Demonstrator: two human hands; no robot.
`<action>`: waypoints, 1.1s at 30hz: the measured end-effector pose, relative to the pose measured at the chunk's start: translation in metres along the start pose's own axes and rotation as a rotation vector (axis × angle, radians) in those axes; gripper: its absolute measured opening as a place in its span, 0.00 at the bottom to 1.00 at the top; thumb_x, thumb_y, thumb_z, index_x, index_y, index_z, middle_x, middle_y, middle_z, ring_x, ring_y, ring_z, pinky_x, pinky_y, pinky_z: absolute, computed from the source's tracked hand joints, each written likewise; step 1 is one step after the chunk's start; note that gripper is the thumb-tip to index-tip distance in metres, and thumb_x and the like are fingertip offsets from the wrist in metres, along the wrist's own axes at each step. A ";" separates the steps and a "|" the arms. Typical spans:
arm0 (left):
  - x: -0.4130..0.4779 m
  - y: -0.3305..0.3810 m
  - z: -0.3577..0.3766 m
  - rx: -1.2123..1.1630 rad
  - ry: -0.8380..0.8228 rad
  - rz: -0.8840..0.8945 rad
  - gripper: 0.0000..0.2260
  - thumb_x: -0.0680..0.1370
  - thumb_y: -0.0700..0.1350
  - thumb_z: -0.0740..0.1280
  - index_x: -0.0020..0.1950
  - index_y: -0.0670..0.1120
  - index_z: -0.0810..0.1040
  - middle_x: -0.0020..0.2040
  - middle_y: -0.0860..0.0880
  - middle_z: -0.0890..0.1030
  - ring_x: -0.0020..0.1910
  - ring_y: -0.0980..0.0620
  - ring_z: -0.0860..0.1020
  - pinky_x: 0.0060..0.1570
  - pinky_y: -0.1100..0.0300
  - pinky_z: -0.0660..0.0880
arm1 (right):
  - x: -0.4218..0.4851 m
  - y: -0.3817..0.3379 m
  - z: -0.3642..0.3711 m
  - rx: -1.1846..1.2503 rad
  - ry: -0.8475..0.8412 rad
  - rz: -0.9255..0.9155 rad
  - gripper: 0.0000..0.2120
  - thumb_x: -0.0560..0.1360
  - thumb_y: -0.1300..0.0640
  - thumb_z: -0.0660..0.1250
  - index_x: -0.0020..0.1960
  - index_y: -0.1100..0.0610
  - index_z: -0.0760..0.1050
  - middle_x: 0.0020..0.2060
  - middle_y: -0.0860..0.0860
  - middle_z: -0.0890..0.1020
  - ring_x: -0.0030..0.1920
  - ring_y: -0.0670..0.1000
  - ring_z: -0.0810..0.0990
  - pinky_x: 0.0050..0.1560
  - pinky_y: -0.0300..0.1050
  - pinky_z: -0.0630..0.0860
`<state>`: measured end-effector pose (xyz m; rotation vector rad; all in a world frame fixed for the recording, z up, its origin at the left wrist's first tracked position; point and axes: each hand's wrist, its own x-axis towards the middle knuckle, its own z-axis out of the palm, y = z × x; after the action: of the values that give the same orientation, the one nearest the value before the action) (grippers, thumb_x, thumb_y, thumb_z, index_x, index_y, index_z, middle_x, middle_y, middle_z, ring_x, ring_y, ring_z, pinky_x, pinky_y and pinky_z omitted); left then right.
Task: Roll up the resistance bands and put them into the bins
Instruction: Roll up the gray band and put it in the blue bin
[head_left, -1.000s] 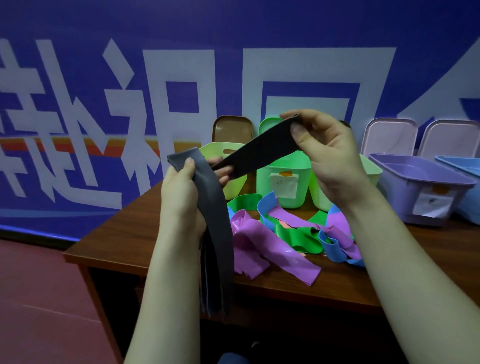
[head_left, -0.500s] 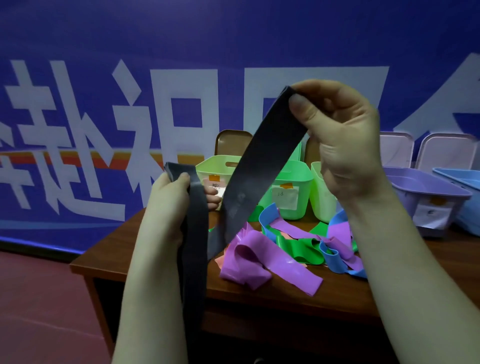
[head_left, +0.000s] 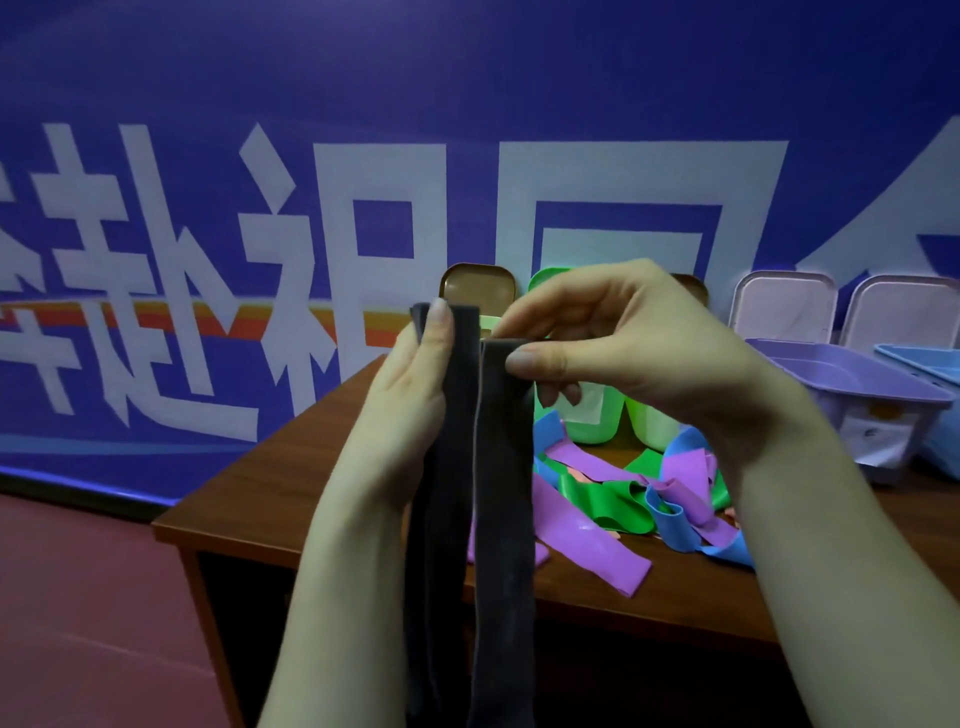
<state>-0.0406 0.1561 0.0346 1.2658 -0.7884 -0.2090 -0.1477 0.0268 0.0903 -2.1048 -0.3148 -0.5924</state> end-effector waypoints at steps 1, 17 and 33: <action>-0.001 -0.002 0.003 0.039 0.002 -0.005 0.21 0.78 0.64 0.51 0.50 0.56 0.80 0.46 0.53 0.84 0.47 0.56 0.83 0.47 0.57 0.80 | 0.000 0.001 -0.001 0.004 0.002 0.002 0.11 0.65 0.57 0.73 0.47 0.59 0.82 0.37 0.60 0.84 0.33 0.54 0.81 0.32 0.42 0.77; -0.008 -0.002 0.027 -0.158 -0.127 0.012 0.23 0.75 0.64 0.49 0.49 0.55 0.80 0.45 0.49 0.85 0.48 0.50 0.84 0.52 0.53 0.80 | -0.003 0.000 0.000 -0.480 0.268 -0.199 0.06 0.71 0.56 0.74 0.47 0.54 0.82 0.40 0.46 0.80 0.34 0.47 0.75 0.34 0.33 0.70; -0.005 -0.014 0.033 -0.204 -0.194 0.055 0.30 0.79 0.60 0.44 0.39 0.55 0.84 0.39 0.46 0.84 0.41 0.50 0.83 0.45 0.58 0.80 | -0.001 0.010 -0.005 -0.510 0.260 -0.153 0.06 0.70 0.54 0.74 0.44 0.54 0.80 0.43 0.49 0.82 0.35 0.48 0.76 0.35 0.36 0.71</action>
<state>-0.0611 0.1286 0.0227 1.0405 -0.9425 -0.3631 -0.1459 0.0171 0.0846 -2.4593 -0.1889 -1.1204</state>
